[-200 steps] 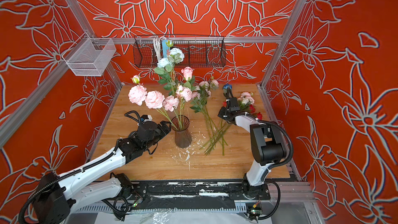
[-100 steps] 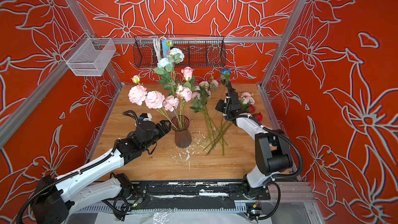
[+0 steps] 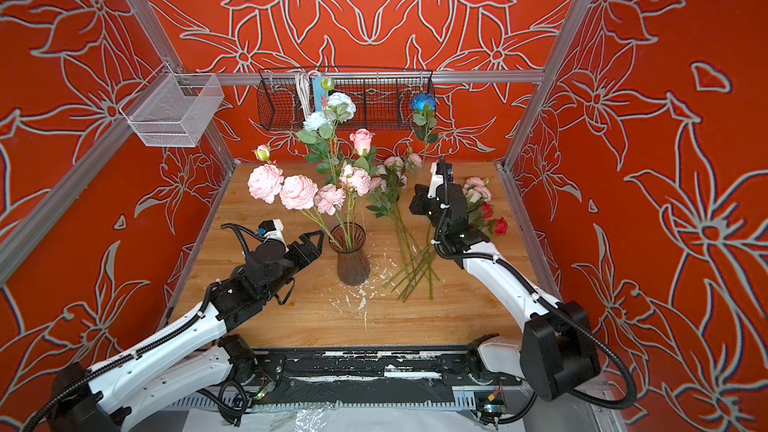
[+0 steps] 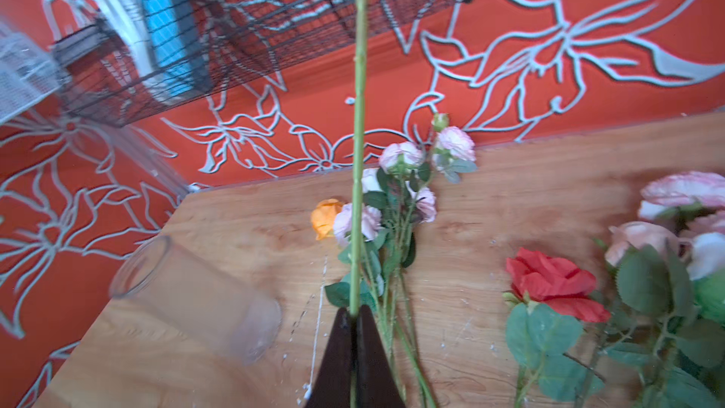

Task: Arrange the flowers into the vase
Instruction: 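Close the right gripper on the blue rose stem in the pile, then lift the blue rose with the right gripper and lower it into the mauve vase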

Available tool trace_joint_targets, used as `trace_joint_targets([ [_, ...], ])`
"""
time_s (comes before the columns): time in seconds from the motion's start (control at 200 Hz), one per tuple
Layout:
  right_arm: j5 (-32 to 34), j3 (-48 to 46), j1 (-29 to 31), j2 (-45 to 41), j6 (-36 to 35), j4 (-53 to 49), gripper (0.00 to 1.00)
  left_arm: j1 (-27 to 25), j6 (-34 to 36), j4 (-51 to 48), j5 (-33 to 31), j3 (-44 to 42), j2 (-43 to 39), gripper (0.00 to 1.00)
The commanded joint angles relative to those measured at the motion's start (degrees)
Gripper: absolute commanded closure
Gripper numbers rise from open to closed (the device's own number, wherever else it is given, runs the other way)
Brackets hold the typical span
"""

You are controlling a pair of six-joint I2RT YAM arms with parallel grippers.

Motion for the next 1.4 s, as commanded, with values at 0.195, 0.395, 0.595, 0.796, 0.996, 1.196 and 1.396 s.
trace_joint_targets([
  [0.195,4.3,-6.5,7.5,-18.5,-6.9,1.8,1.00,0.4,-4.3,-3.9,-3.1,-4.0,-6.2,0.11],
  [0.395,5.1,-8.1,9.1,-26.3,-5.1,-0.6,1.00,0.4,-7.3,-3.7,-5.1,-8.0,-10.3,0.11],
  [0.595,4.9,-8.4,10.6,-29.9,-4.4,0.9,1.00,0.4,-8.2,0.8,-8.4,-9.2,-12.5,0.11],
  [0.796,0.8,-2.4,12.0,-27.2,-4.2,5.0,1.00,0.4,-7.6,1.2,-8.9,-8.5,-12.8,0.11],
  [0.996,-3.5,8.5,15.7,-18.7,-5.5,9.3,1.00,0.4,-9.5,-0.9,-7.8,-9.0,-15.2,0.11],
  [1.196,-5.5,17.1,20.1,-10.1,-10.4,11.4,1.00,0.4,-10.6,-5.4,-9.2,-10.1,-20.8,0.11],
  [1.396,-4.8,17.9,23.1,-2.9,-12.9,13.6,1.00,0.4,-10.5,-6.8,-10.1,-11.4,-25.1,0.11],
])
